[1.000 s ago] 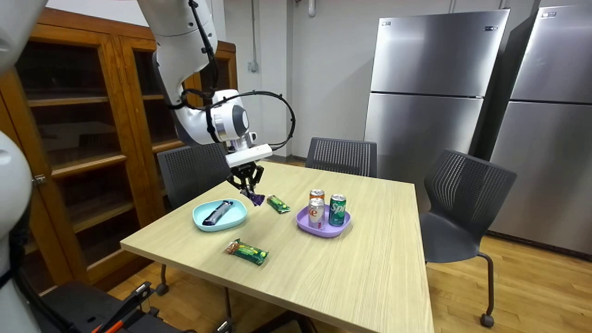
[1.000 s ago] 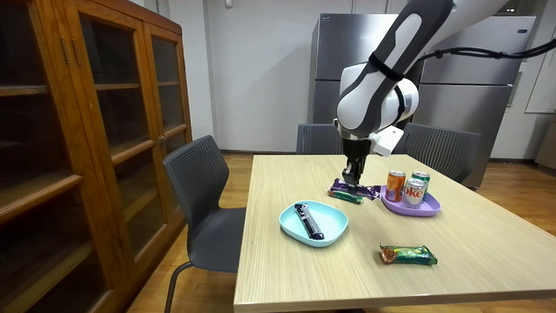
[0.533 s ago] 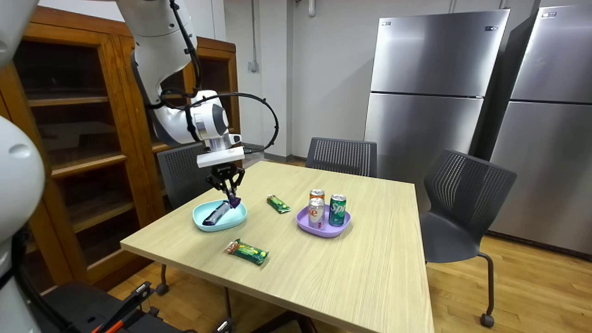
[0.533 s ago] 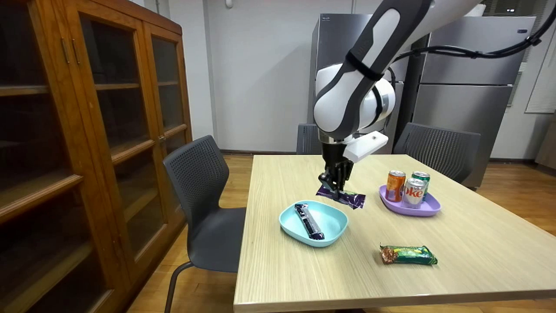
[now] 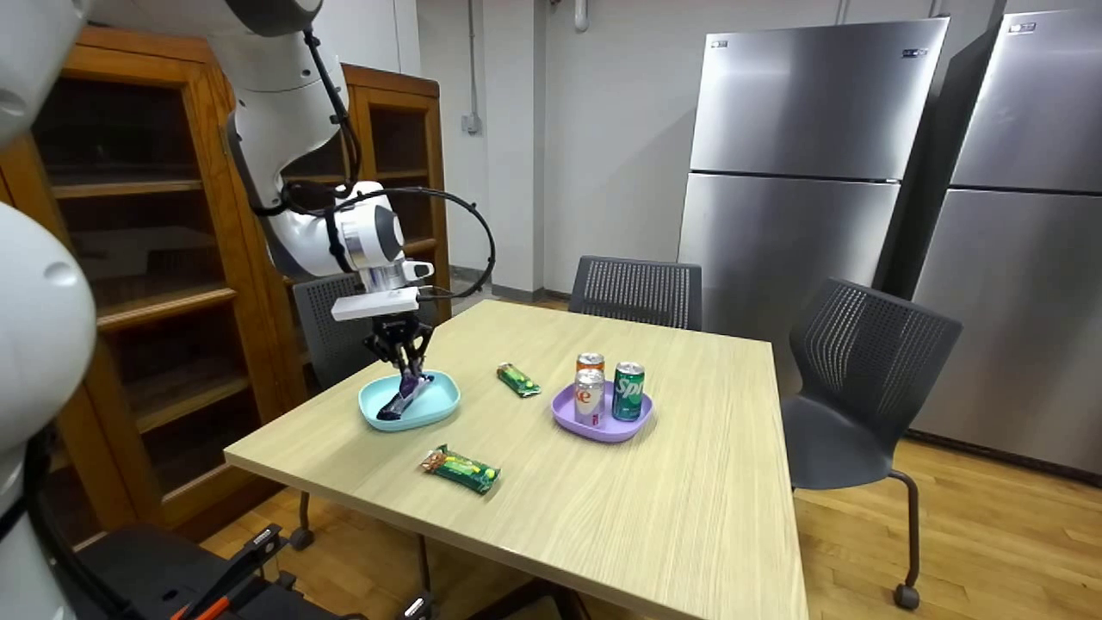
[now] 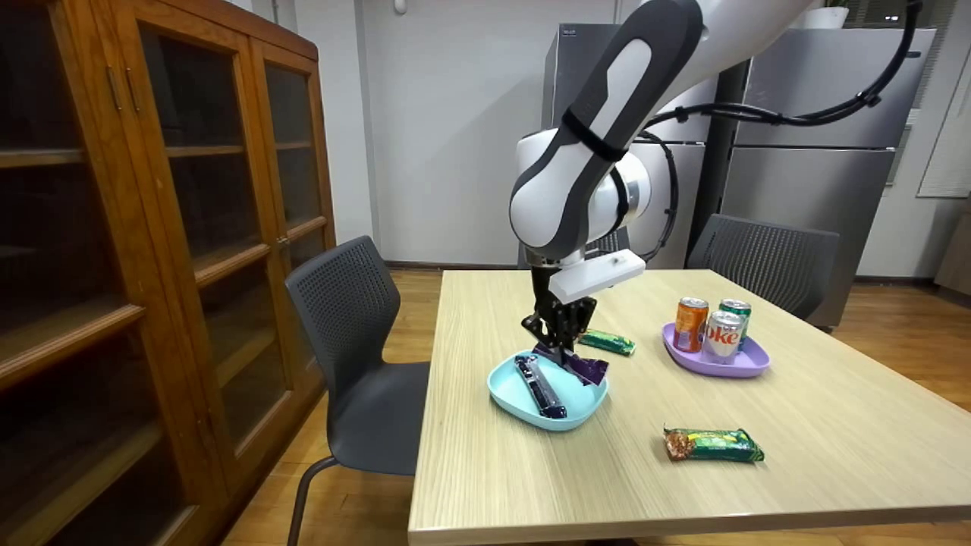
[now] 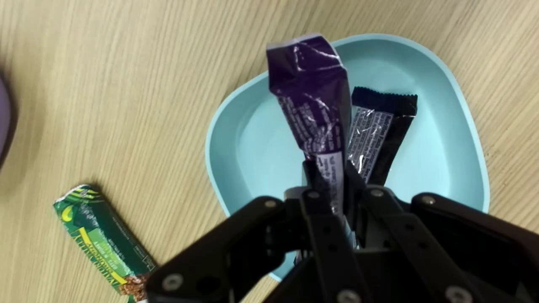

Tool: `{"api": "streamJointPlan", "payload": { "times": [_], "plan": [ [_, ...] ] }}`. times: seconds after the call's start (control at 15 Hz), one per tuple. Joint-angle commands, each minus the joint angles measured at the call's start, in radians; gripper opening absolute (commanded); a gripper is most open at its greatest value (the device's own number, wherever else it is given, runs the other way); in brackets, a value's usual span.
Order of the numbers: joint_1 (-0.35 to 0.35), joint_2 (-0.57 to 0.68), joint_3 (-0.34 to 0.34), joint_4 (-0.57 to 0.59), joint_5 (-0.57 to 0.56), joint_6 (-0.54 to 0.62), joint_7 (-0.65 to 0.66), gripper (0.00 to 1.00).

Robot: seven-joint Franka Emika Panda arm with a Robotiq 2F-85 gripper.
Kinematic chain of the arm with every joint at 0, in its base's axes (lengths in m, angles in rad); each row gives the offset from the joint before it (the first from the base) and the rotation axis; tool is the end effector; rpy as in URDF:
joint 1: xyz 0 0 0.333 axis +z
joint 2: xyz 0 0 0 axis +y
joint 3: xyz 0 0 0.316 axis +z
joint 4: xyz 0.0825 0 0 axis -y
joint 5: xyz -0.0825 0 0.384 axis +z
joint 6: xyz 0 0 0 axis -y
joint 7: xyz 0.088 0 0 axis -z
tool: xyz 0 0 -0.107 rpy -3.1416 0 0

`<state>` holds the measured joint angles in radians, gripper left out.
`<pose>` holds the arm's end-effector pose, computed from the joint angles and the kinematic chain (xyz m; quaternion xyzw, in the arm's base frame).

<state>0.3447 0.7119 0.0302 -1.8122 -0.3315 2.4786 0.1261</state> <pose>0.5968 0.2351 0.1422 0.9638 0.2504 0.0013 0.0913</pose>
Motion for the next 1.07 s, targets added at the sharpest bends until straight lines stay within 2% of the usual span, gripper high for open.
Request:
{"api": "streamJointPlan", "payload": {
  "times": [0.0, 0.33, 0.67, 0.73, 0.8, 1.0],
  "plan": [
    [0.021, 0.069, -0.012, 0.104, 0.036, -0.051, 0.076, 0.04],
    [0.021, 0.138, -0.022, 0.193, 0.077, -0.065, 0.123, 0.04],
    [0.023, 0.152, -0.024, 0.212, 0.095, -0.08, 0.128, 0.04],
    [0.024, 0.148, -0.026, 0.208, 0.092, -0.084, 0.129, 0.4],
    [0.023, 0.139, -0.024, 0.199, 0.09, -0.086, 0.123, 0.41],
    [0.017, 0.108, -0.017, 0.176, 0.084, -0.086, 0.099, 0.61]
  ]
}}
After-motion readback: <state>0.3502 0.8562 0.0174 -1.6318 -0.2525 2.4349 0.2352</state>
